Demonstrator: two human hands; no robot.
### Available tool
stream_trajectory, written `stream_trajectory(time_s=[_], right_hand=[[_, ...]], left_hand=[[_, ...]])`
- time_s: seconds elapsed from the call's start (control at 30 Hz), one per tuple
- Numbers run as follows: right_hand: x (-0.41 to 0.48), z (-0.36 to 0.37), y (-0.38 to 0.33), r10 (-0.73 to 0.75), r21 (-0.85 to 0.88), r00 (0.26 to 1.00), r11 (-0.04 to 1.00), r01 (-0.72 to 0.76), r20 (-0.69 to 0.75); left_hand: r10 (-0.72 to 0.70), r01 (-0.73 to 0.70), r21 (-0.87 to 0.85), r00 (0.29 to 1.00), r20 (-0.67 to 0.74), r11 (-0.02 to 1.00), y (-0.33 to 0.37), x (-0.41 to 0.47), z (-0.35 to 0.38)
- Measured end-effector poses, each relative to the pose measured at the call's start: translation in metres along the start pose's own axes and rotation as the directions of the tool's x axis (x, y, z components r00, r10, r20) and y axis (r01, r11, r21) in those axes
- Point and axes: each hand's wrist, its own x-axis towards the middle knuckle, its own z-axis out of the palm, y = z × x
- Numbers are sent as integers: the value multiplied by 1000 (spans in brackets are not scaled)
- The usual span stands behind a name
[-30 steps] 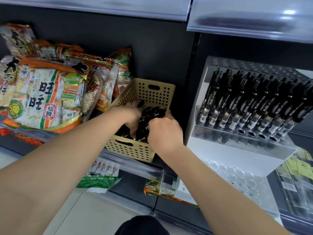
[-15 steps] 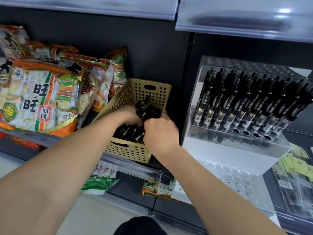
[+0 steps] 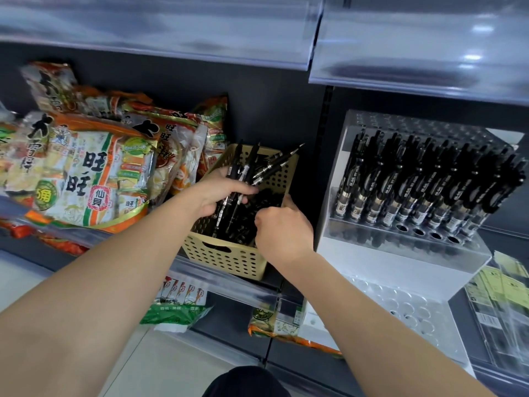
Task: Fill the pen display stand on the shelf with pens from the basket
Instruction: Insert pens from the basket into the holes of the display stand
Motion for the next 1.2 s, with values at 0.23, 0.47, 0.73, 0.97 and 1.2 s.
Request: stream_trajectory(time_s=[0.23,0.47,0.73,0.97,1.2], right_hand=[[10,-5,2,261,647,957,753,-121,-125],[35,-35,-9,305,974,926,-31,-224,223],[35,-28,-8,372,991,927,97,-91,49],[29,-28,-9,437,976,893,217,15,-111],[30,-24,-10,452,843,751,472,256,-481]], left_hand=[[56,-61,-62,995,-88,996,3,-12,-4],[123,-123,5,991,49,992,4,-28,-13],[99,-99,-13,994,47,995,-3,-22,-22],[124,-115,-107,989,77,988,0,-20,-24],[103,-95,-359,995,4,928,-8,-10,-25]])
